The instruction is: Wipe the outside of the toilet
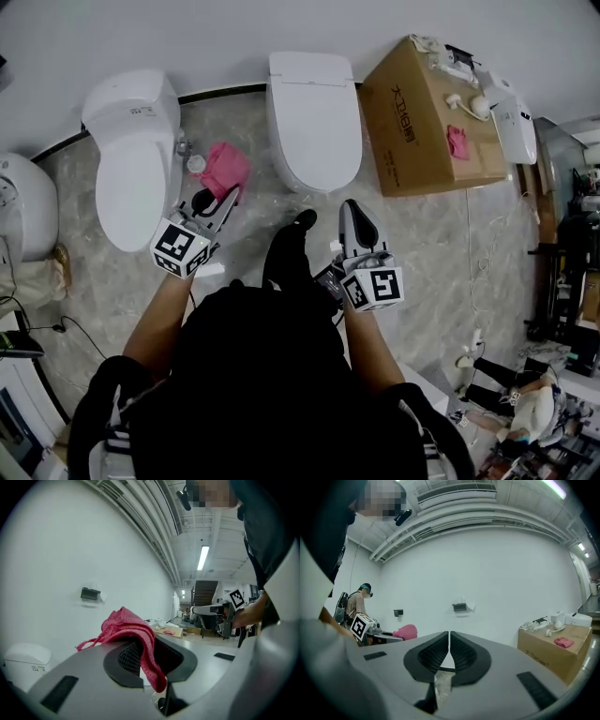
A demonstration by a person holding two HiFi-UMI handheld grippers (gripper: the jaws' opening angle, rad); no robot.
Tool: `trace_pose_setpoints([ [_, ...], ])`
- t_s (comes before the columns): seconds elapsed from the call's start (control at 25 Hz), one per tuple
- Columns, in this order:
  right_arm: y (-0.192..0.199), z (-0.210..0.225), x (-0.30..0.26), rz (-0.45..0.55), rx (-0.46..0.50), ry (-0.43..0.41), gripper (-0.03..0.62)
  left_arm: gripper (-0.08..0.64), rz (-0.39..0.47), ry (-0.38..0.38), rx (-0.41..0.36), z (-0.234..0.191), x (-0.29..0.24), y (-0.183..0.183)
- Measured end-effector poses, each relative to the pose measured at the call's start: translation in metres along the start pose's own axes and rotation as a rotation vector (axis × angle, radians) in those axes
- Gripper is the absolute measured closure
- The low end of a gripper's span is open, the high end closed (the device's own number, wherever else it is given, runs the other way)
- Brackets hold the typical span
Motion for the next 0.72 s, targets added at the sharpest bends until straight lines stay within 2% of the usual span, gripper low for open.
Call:
trace_pose_setpoints([
  [0.2,-0.004,0.058,-0.079,-0.022,-0.01,-0.076,0.555,0.492,-0.024,-0.076,0.046,-0.038,-0.066,-0.004],
  [0.36,-0.023,0.109,-0.133,-0.028,0.029,-0.142,0.555,0.492,-0.018,-0.145,0.088,-0.069,-0.12,-0.018],
  [0.56,-0.025,0.161,-0.193,-0.057,0.036,-0.197,0.555,0.492,-0.04,-0.209,0.09,-0.108,-0.175,-0.025],
  [0.72,-0.022,0.181,-0.244,-0.075,0.042,-0.253,0.555,0.492,-0.057,-0.26,0.08,-0.147,-0.206,-0.027],
])
Point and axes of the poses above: the fingertips, and each gripper's own axes: x backward along the fingers, z to its right, y out of its underside, the point moved 4 cm from there along x, backward along the fingers
